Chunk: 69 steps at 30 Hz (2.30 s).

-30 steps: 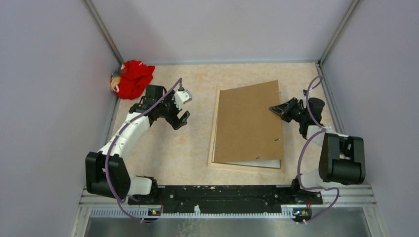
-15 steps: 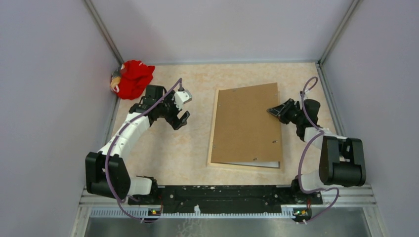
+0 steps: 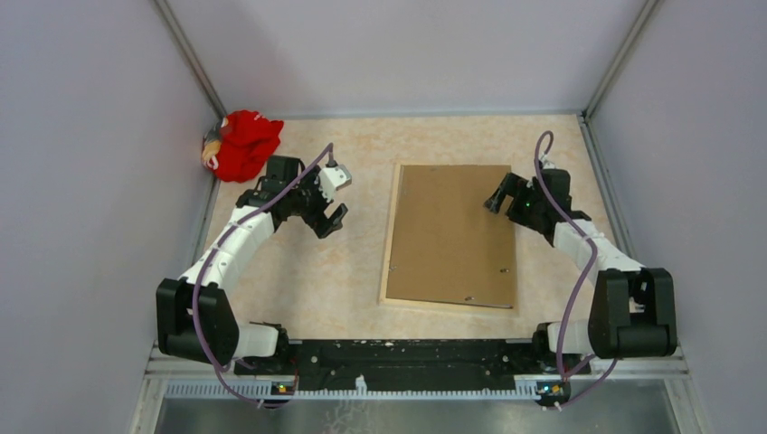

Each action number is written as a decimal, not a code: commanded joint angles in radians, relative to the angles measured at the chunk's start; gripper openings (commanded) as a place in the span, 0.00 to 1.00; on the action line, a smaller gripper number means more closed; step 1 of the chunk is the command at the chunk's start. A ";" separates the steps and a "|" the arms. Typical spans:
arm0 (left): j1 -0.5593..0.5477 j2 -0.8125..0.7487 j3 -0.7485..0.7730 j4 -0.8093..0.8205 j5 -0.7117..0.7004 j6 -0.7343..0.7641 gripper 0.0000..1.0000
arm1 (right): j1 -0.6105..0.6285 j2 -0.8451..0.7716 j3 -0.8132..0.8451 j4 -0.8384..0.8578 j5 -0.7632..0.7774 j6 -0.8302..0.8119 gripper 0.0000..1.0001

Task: Put the photo into the frame
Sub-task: Place the photo frame item in the photo frame, then install the photo frame at the center of the board.

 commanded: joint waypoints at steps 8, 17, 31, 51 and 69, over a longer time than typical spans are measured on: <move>-0.002 -0.026 0.017 -0.003 0.028 0.022 0.98 | 0.068 -0.013 0.127 -0.173 0.180 -0.147 0.95; -0.002 -0.012 0.015 -0.006 0.059 0.023 0.98 | 0.069 0.021 0.146 -0.200 0.201 -0.098 0.66; -0.080 0.163 -0.013 0.101 0.185 -0.079 0.94 | 0.067 0.140 0.081 -0.109 0.299 -0.028 0.12; -0.124 0.386 0.038 0.226 0.257 -0.145 0.93 | 0.067 0.316 0.095 -0.047 0.266 -0.016 0.00; -0.165 0.500 0.115 0.263 0.286 -0.216 0.95 | 0.102 0.342 0.133 -0.067 0.098 -0.002 0.00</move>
